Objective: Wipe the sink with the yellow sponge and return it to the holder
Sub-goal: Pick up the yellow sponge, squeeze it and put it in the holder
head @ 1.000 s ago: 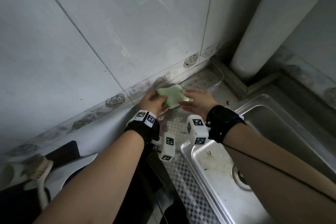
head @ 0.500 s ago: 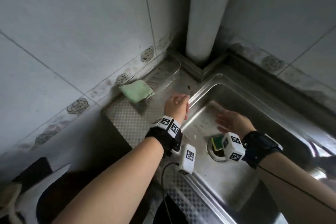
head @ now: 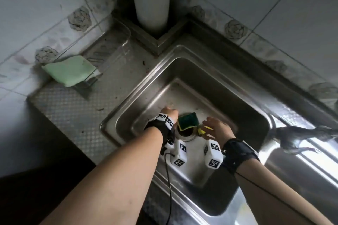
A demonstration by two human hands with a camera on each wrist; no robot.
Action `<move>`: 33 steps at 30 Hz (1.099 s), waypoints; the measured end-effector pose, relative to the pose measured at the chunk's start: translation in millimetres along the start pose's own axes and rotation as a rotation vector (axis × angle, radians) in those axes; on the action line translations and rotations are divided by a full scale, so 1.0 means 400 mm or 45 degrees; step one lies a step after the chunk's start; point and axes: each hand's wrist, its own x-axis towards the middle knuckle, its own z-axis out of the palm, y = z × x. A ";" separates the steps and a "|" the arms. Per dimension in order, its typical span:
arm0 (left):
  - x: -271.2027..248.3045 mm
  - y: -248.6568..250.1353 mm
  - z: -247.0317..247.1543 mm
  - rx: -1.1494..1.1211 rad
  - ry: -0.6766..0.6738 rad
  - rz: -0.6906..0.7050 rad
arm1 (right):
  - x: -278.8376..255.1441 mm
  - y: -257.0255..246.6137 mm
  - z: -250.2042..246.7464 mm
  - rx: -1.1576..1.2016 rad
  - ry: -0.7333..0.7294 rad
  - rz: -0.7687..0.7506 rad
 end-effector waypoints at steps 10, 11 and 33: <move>-0.001 -0.020 0.052 0.034 -0.201 -0.072 | 0.090 0.033 0.089 0.039 -0.023 0.058; 0.013 -0.027 0.055 -0.002 -0.200 -0.097 | 0.090 0.034 0.093 0.047 -0.035 0.061; -0.329 0.123 -0.176 -0.491 -0.131 0.409 | -0.211 -0.138 0.137 -0.014 -0.213 -0.448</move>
